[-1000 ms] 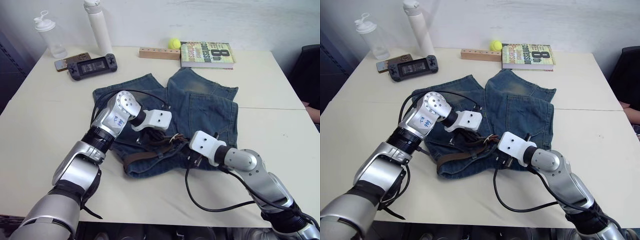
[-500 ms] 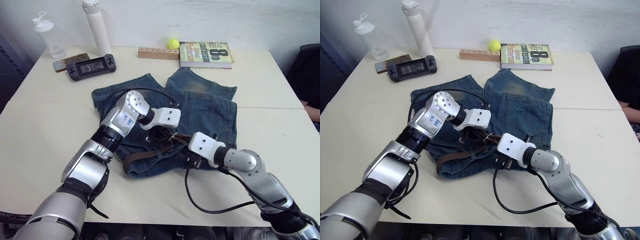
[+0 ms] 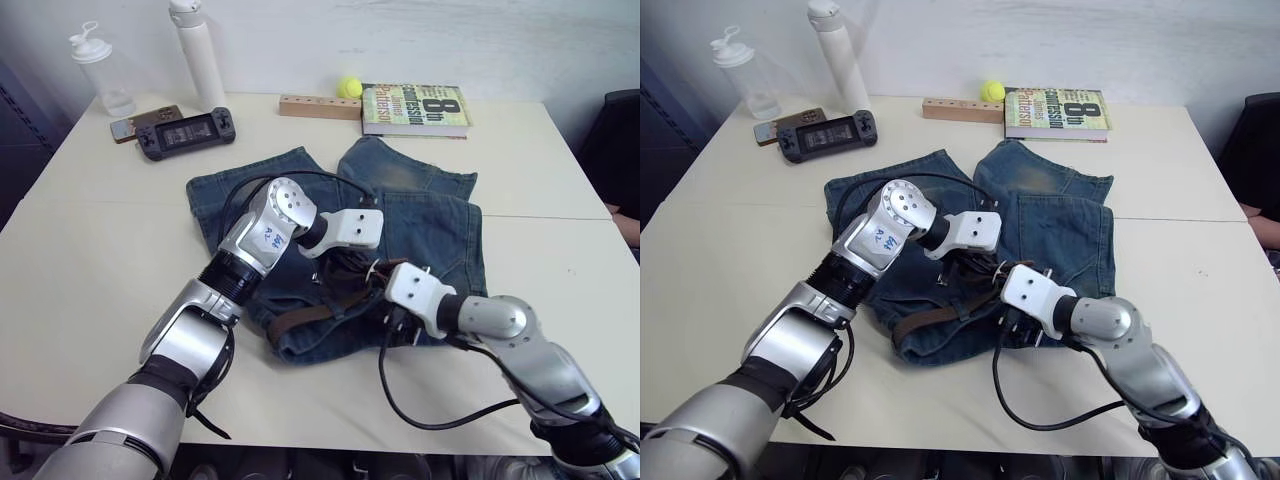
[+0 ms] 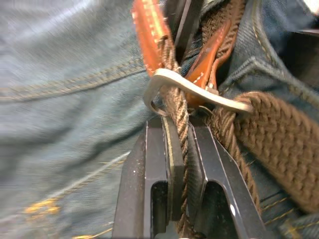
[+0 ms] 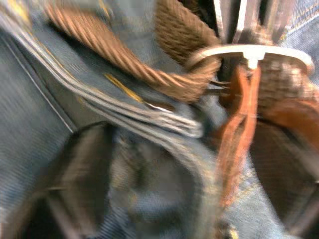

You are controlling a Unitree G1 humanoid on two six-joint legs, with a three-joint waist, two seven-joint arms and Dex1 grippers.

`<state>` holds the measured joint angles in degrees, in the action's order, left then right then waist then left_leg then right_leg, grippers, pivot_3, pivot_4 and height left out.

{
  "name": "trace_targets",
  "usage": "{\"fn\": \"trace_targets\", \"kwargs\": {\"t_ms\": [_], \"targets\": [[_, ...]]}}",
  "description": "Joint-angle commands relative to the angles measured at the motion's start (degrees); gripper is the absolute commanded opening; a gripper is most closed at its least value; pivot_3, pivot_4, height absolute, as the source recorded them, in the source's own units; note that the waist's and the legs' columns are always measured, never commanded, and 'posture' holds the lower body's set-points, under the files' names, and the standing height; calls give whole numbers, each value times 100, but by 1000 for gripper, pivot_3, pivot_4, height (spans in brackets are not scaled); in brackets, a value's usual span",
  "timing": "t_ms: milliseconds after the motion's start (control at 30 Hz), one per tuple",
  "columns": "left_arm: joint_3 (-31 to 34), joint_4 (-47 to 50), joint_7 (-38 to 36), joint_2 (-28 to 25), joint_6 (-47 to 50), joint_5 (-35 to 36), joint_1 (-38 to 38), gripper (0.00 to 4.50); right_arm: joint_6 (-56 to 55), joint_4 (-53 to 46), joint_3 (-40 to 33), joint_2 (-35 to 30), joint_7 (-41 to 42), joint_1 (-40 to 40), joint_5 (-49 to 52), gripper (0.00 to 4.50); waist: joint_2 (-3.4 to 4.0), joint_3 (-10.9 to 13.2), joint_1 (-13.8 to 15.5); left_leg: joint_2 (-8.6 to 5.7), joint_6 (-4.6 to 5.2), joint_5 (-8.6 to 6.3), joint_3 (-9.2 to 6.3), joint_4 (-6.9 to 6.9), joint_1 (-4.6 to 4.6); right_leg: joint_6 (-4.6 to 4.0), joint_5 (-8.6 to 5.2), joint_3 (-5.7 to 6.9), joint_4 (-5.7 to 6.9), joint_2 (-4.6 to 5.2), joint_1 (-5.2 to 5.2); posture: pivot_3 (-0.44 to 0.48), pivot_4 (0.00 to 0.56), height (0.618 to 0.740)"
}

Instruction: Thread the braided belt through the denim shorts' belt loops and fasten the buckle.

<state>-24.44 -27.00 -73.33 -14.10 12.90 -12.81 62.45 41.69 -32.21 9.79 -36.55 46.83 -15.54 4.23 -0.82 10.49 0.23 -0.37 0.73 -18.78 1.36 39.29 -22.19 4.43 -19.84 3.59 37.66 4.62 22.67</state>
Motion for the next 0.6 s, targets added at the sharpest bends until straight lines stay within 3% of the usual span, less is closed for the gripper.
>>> {"fn": "trace_targets", "kwargs": {"t_ms": [33, 300, 367, 433, 600], "targets": [[-140, 226, -95, 141, -220, 165, 23, 0, 846, -666, -1219, -39, 389, -325, 1311, 4453, 0, 0, 7, 0, 0, 0, -1, 0, 0, 0, 0, 0, 1, 0, 0, 0, 150, 738], [-246, 151, -41, 85, -479, 109, 11, 0, 2506, -764, -2499, -773, 638, -728, 3082, 4453, 1, 0, 56, 1, 2, -1, -1, 2, 0, 0, 0, -1, 3, 1, 0, 0, 150, 738], [-264, 193, -59, 59, -487, 121, -19, 0, 2079, -628, -2488, -1053, 493, -712, 2800, 4453, 1, 0, 63, 1, 4, -2, 3, 1, 0, 0, 0, -4, 2, 1, 1, 0, 150, 738], [-280, 250, -85, 54, -488, 139, -54, 0, 692, -212, -1917, -1656, 420, -528, 1684, 4453, 2, -1, 76, 0, 4, -2, 4, 1, 0, 0, 0, -6, 2, 1, 1, 0, 150, 738], [-294, 260, -60, 127, -486, 143, -52, 0, -567, 240, -1313, -1798, 367, -341, 1031, 4453, 2, -1, 80, 1, 11, -5, 17, 1, 1, 0, 0, -19, 3, -4, 6, 0, 150, 738]]}}
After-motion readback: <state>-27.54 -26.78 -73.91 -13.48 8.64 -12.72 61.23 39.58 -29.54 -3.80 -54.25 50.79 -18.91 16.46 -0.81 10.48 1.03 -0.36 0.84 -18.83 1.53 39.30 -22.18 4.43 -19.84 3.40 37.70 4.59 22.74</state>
